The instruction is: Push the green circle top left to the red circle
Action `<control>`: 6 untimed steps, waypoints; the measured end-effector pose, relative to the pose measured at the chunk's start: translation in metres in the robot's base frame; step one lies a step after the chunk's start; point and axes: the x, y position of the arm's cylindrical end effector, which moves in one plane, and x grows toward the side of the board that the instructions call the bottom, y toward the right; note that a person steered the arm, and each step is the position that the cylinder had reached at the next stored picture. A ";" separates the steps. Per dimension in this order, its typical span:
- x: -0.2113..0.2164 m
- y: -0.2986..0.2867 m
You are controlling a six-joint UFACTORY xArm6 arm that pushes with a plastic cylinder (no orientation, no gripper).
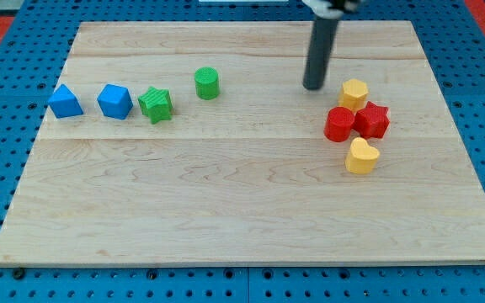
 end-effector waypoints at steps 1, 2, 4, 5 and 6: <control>-0.065 -0.084; -0.074 -0.194; 0.038 -0.121; 0.075 -0.037; 0.090 -0.027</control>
